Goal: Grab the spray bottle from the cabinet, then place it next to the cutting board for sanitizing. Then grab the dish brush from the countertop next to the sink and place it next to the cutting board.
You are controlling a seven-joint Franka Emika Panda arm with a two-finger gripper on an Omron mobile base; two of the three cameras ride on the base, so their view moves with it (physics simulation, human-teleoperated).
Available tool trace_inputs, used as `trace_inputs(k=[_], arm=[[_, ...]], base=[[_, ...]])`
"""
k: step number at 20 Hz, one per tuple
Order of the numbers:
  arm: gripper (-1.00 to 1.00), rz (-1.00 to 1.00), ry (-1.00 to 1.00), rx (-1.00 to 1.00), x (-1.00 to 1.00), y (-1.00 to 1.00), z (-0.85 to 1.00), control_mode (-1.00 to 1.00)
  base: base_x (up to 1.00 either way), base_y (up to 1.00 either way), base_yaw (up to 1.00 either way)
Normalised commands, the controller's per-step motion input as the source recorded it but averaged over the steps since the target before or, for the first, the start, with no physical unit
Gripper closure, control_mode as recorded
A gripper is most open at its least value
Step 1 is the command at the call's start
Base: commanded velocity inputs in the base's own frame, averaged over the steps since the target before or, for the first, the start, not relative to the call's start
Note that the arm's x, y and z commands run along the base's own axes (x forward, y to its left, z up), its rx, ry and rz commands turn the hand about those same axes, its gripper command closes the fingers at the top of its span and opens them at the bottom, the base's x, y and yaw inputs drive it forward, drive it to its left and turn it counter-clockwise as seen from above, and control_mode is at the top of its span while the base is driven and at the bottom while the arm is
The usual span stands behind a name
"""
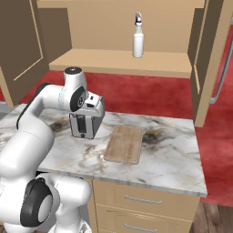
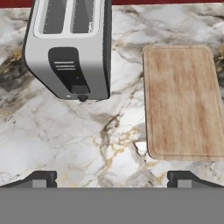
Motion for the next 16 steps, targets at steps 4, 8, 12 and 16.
trace_inputs(k=[4,8,12,16], arm=[[-1.0,0.0,0.0,0.0,0.0,0.0,0.0,-1.0],[-1.0,0.0,0.0,0.0,0.0,0.0,0.0,-1.0],[-1.0,0.0,0.0,0.0,0.0,0.0,0.0,-1.0],[-1.0,0.0,0.0,0.0,0.0,0.0,0.0,-1.0]], base=[[0.0,0.0,0.0],[0.0,0.0,0.0],[0.0,0.0,0.0],[0.0,0.0,0.0]])
